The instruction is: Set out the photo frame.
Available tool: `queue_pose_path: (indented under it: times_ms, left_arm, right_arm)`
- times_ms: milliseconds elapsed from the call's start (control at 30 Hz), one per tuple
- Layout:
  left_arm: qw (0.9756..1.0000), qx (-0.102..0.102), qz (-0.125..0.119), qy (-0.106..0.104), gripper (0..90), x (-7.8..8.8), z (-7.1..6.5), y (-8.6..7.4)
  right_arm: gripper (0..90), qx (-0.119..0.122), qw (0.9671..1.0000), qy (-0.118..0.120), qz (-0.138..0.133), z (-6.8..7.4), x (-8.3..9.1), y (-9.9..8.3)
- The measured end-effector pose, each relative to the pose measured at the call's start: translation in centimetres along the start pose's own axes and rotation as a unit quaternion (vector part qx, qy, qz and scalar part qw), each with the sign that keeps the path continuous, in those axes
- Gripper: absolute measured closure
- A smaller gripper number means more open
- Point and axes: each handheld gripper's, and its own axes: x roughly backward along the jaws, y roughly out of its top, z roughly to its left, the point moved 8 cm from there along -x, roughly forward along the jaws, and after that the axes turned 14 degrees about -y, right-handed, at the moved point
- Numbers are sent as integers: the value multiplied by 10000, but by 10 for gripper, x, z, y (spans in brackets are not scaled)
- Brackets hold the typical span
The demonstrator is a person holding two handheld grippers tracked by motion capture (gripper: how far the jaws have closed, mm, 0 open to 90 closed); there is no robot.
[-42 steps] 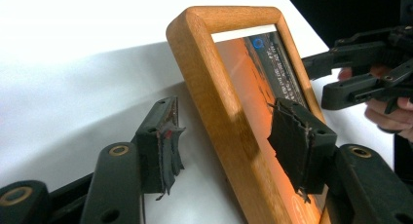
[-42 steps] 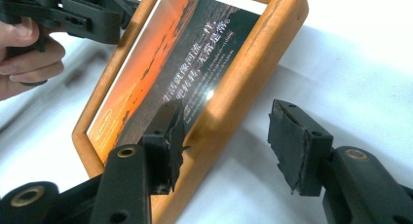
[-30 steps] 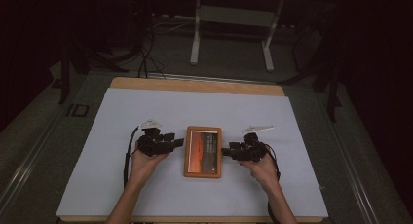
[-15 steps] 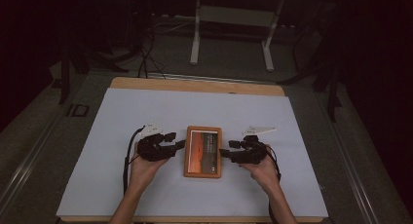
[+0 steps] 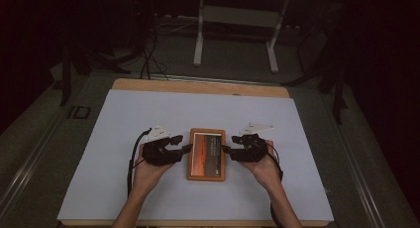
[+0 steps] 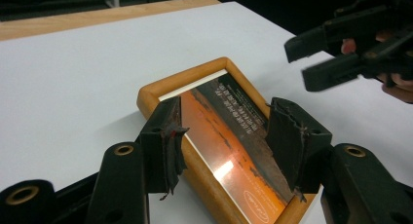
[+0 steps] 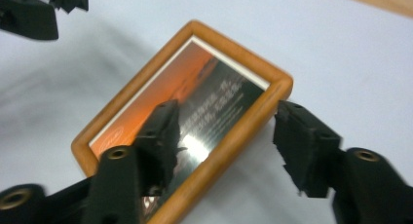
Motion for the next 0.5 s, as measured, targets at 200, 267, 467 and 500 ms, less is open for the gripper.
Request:
queue_pose_path:
  times_ms: [200, 267, 467, 500]
  left_arm:
    - [9999, -40, 83, 57, 473, -1, 1, -2]
    - [9999, 10, 75, 70, 473, -1, 3, -3]
    - [9999, 130, 58, 98, 472, 2, 7, -5]
    - [9998, 142, 51, 103, 472, 2, 8, -5]
  right_arm:
    - [755, 103, 9996, -268, -76, -7, -10, 8]
    - [852, 103, 9994, -289, -141, -8, -15, 11]
    - [900, 186, 9983, -518, -174, -13, -34, 15]
    - [900, 217, 9982, -524, -179, -12, -37, 15]
